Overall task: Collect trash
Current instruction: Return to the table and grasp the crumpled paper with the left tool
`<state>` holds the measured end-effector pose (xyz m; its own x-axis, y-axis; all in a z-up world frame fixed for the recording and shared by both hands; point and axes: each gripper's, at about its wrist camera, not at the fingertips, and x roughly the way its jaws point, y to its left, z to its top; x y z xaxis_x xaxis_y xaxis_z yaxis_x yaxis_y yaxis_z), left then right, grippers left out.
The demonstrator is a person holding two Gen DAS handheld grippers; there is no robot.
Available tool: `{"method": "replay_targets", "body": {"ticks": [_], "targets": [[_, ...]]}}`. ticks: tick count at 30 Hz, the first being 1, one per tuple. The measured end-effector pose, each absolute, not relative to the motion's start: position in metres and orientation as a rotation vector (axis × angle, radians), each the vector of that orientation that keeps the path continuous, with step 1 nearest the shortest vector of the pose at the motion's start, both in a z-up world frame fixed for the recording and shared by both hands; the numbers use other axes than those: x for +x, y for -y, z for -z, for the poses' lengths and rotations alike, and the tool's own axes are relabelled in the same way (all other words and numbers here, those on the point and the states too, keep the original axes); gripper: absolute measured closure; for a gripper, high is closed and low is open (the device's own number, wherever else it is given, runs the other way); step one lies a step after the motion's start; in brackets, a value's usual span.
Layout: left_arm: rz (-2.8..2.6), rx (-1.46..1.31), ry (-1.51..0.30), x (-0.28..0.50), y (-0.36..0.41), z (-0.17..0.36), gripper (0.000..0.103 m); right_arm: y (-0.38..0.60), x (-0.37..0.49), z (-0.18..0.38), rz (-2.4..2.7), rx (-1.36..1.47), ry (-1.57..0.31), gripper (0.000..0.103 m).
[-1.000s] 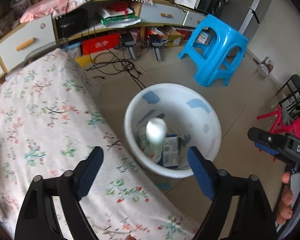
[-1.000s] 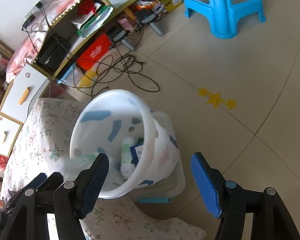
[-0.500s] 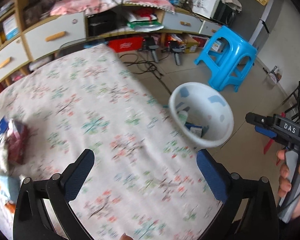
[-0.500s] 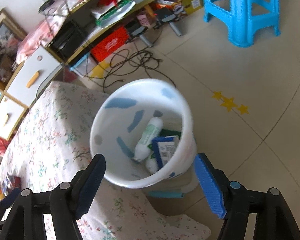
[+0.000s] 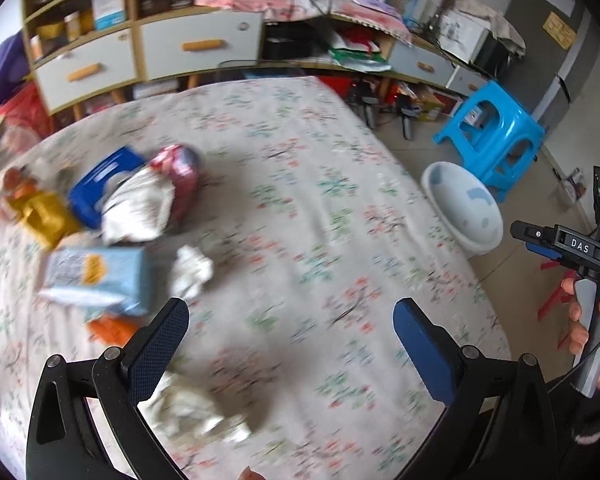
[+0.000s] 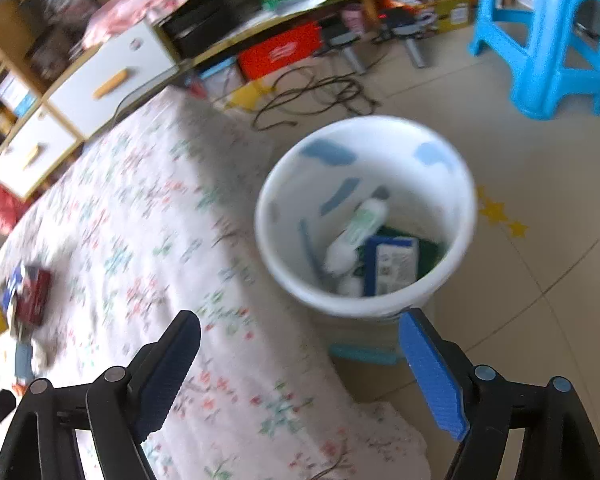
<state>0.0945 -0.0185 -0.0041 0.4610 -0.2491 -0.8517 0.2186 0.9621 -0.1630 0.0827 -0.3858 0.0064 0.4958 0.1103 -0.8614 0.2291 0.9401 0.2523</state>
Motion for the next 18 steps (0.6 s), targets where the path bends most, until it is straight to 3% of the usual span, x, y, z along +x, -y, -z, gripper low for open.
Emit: {"method": "replay_targets", "body": {"ticks": [8, 18], "targets": [[0.250, -0.059, -1.080, 0.070, -0.034, 0.018, 0.000, 0.336, 0.078, 0.003, -0.008, 0.269, -1.111, 0.017], [0.274, 0.010, -1.171, 0.043, -0.043, 0.046, 0.000, 0.297, 0.072, 0.016, -0.040, 0.174, -1.154, 0.017]]}}
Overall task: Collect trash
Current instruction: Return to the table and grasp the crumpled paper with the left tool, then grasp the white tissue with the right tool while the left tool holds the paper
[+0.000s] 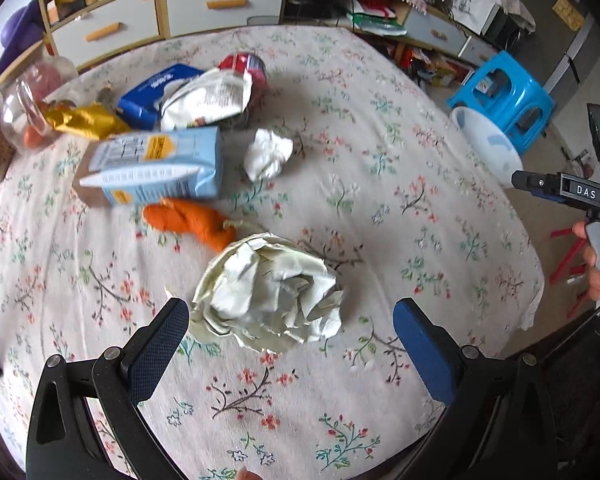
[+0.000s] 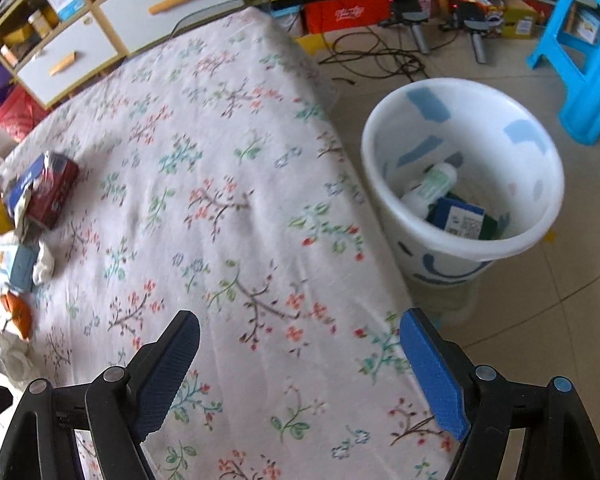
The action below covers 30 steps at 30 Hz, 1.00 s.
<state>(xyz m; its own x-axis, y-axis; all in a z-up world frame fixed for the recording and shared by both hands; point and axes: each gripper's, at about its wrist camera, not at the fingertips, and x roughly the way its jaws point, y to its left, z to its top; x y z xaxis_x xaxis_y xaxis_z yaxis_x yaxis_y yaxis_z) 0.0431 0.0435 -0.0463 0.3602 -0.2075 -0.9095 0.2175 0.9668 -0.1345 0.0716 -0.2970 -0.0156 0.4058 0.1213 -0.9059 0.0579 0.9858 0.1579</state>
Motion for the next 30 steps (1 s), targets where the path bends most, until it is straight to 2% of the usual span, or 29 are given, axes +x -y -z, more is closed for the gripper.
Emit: {"method": "replay_targets", "body": {"ticks": [5, 8, 10, 12, 15, 18, 30], "targets": [[0.232, -0.061, -1.209, 0.047, -0.054, 0.058, 0.001, 0.281, 0.071, 0.023, -0.049, 0.131, -1.175, 0.017], [0.223, -0.112, -1.212, 0.053, -0.061, 0.059, 0.006, 0.271, 0.071, 0.026, -0.058, 0.113, -1.184, 0.017], [0.227, -0.134, -1.219, 0.056, -0.065, 0.062, 0.015, 0.265, 0.071, 0.027, -0.068, 0.099, -1.189, 0.017], [0.219, -0.155, -1.224, 0.059, -0.069, 0.063, 0.041, 0.258, 0.072, 0.028, -0.076, 0.087, -1.191, 0.017], [0.226, -0.202, -1.211, 0.059, -0.077, 0.060, 0.061, 0.251, 0.074, 0.030, -0.083, 0.080, -1.196, 0.017], [0.232, -0.211, -1.178, 0.057, -0.083, 0.049, 0.071, 0.241, 0.079, 0.032, -0.092, 0.082, -1.199, 0.017], [0.133, -0.268, -1.057, 0.047, -0.135, 0.014, 0.073, 0.165, 0.104, 0.040, -0.197, 0.033, -1.202, 0.017]]}}
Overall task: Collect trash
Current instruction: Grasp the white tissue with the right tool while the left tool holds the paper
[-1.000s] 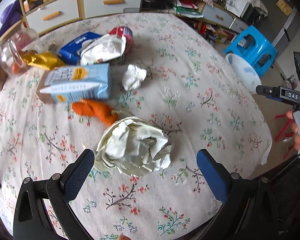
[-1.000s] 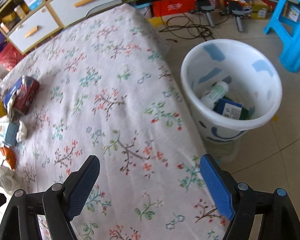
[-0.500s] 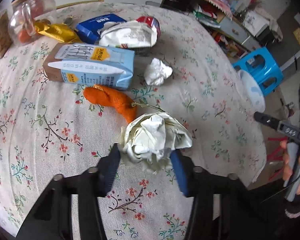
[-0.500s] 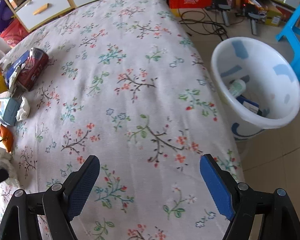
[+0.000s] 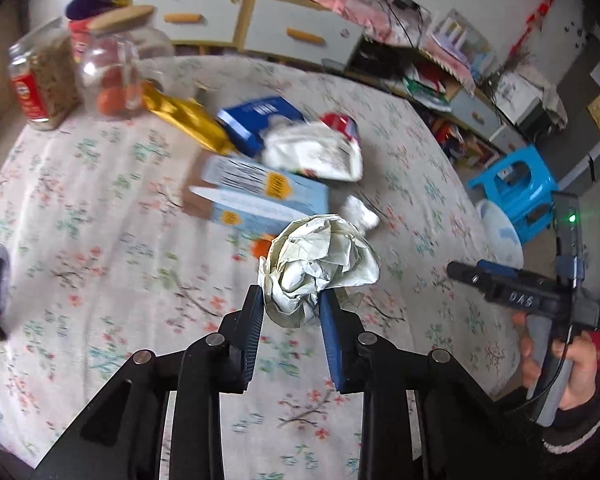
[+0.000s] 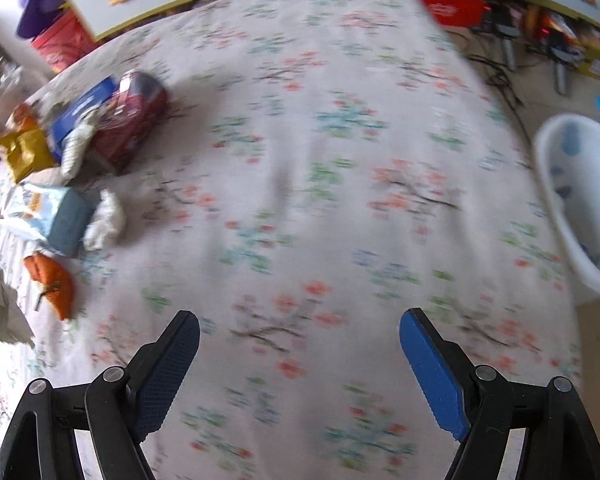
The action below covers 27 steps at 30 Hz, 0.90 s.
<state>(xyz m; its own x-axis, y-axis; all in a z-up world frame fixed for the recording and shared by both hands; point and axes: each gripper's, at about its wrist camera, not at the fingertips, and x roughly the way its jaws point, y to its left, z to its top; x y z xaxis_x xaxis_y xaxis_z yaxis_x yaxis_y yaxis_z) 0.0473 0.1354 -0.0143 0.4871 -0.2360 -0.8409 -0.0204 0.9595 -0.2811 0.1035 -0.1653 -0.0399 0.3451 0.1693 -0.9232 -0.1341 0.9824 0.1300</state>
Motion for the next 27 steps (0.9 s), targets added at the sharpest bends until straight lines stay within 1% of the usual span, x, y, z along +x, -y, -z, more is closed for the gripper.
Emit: {"method": "replay_targets", "body": {"ticks": [8, 13, 19, 21, 23, 24, 27], "targets": [[0.074, -0.295, -1.048, 0.046, -0.165, 0.017, 0.073, 0.100, 0.114, 0.060, -0.295, -0.035, -1.219, 0.017], [0.057, -0.296, -1.055, 0.046, -0.175, 0.023, 0.073, 0.078, 0.125, 0.074, -0.337, -0.019, -1.224, 0.017], [0.042, -0.305, -1.064, 0.046, -0.184, 0.029, 0.073, 0.054, 0.135, 0.081, -0.316, -0.108, -1.148, 0.016], [0.039, -0.308, -1.067, 0.046, -0.186, 0.030, 0.073, 0.049, 0.137, 0.082, -0.312, -0.132, -1.134, 0.011], [0.036, -0.309, -1.069, 0.044, -0.187, 0.030, 0.073, 0.043, 0.137, 0.086, -0.319, -0.155, -1.124, 0.002], [0.034, -0.309, -1.070, 0.044, -0.187, 0.030, 0.073, 0.038, 0.137, 0.089, -0.322, -0.175, -1.116, 0.000], [0.034, -0.310, -1.073, 0.044, -0.187, 0.031, 0.073, 0.032, 0.137, 0.092, -0.309, -0.208, -1.083, 0.000]]}}
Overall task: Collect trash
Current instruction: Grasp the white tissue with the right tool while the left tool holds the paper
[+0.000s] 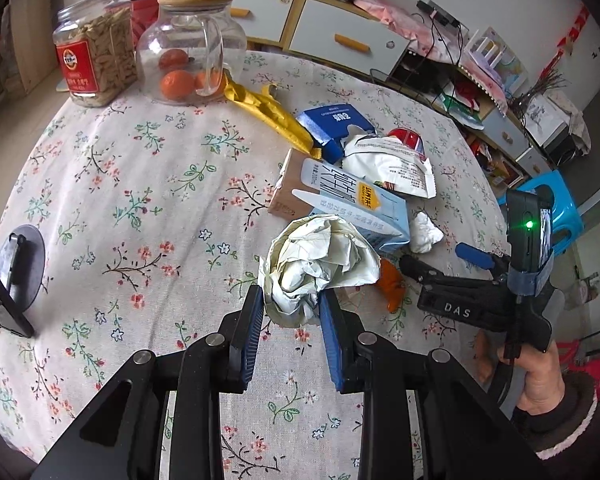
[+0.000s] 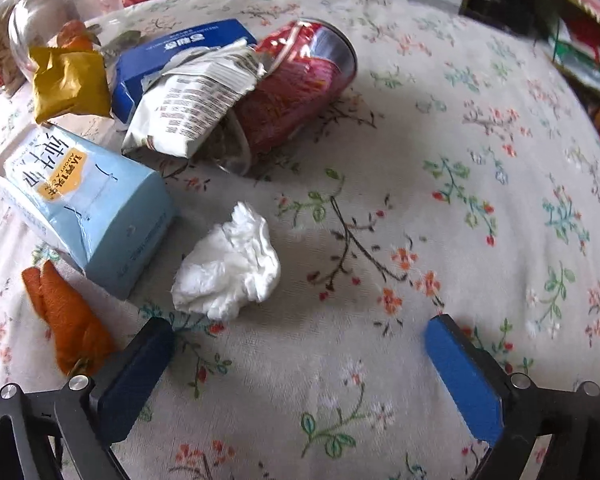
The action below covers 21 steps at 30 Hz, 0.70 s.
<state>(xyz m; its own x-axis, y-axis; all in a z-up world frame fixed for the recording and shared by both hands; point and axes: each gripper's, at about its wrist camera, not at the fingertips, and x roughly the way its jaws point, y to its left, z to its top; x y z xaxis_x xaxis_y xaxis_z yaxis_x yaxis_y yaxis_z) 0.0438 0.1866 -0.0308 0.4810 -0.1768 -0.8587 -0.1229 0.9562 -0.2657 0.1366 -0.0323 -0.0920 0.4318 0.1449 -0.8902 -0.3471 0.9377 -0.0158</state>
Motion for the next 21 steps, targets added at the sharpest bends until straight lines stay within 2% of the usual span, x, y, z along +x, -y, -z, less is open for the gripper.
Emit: {"method": "replay_targets", "body": {"ticks": [3, 9, 12, 14, 16, 21], "targets": [[0.036, -0.309, -1.074, 0.044, -0.186, 0.031, 0.073, 0.033, 0.140, 0.093, -0.292, -0.190, -1.070, 0.001], [0.032, -0.308, -1.074, 0.044, -0.185, 0.031, 0.073, 0.025, 0.136, 0.087, -0.322, -0.206, -1.019, 0.024], [0.027, -0.310, -1.071, 0.045, -0.186, 0.031, 0.073, 0.021, 0.134, 0.085, -0.356, -0.211, -1.003, 0.041], [0.024, -0.312, -1.066, 0.045, -0.185, 0.029, 0.073, 0.019, 0.133, 0.084, -0.373, -0.212, -0.997, 0.060], [0.024, -0.313, -1.061, 0.045, -0.185, 0.027, 0.073, 0.016, 0.131, 0.081, -0.397, -0.212, -0.994, 0.072], [0.032, -0.310, -1.052, 0.049, -0.177, 0.022, 0.073, 0.018, 0.128, 0.075, -0.411, -0.212, -0.981, 0.075]]}}
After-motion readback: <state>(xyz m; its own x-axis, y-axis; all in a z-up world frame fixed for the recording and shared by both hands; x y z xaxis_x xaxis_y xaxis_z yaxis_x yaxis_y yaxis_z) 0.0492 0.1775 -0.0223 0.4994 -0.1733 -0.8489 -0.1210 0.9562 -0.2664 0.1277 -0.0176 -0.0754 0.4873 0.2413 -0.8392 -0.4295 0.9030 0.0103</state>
